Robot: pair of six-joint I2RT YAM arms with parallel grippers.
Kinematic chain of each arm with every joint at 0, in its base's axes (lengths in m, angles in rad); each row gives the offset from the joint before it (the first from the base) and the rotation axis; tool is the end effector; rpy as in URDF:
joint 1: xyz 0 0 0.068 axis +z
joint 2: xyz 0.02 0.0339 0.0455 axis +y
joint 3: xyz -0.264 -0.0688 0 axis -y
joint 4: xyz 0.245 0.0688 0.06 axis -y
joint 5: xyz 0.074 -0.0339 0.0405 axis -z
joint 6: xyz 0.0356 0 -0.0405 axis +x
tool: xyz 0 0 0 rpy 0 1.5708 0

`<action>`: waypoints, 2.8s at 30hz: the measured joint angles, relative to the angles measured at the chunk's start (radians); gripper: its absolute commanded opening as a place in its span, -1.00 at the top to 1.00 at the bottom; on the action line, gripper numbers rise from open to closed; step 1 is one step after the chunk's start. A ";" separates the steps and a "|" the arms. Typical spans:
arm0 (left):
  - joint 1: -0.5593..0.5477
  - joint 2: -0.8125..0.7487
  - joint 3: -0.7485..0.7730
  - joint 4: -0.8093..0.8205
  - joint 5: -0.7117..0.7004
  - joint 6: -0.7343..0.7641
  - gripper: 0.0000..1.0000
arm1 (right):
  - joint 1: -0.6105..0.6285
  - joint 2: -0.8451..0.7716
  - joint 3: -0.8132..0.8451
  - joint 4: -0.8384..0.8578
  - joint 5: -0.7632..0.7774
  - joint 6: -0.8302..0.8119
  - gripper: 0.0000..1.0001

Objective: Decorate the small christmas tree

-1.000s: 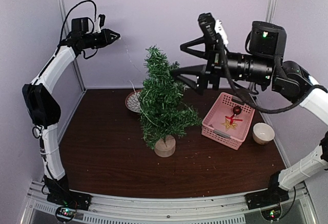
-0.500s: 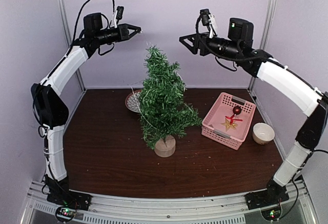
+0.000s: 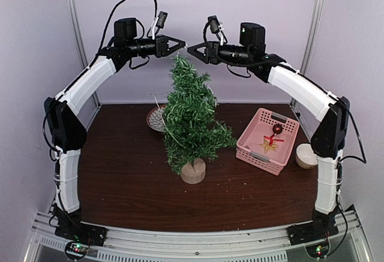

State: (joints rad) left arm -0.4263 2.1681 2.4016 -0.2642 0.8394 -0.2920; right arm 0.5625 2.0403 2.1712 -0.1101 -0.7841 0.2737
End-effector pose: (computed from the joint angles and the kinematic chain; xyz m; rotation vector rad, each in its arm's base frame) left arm 0.4358 -0.2270 0.4438 0.7935 1.5410 -1.2067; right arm 0.3873 0.2739 0.4425 -0.8803 1.4558 1.2420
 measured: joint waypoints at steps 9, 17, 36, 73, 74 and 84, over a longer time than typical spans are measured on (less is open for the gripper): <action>0.000 0.000 0.000 0.001 0.035 0.018 0.87 | 0.003 0.036 0.038 -0.013 -0.027 0.014 0.16; -0.005 0.000 0.000 0.003 0.070 0.022 0.90 | 0.005 0.077 0.087 -0.014 -0.027 0.014 0.21; -0.019 0.000 0.000 0.031 0.079 0.018 -0.10 | 0.009 0.109 0.090 -0.042 -0.005 -0.005 1.00; -0.089 -0.930 -1.125 0.008 -0.308 -0.051 -0.59 | -0.020 -0.082 -0.269 0.032 0.108 -0.087 1.00; -0.101 -0.937 -1.133 0.000 -0.317 -0.046 -0.55 | -0.020 -0.082 -0.272 0.032 0.109 -0.088 1.00; -0.152 -0.929 -1.155 -0.045 -0.352 -0.039 0.21 | -0.020 -0.107 -0.320 0.023 0.142 -0.114 1.00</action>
State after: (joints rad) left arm -0.5781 1.2388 1.2461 -0.3088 0.4877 -0.3309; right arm 0.5426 1.9335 1.8515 -0.0872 -0.6418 0.1593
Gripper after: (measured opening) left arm 0.489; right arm 0.018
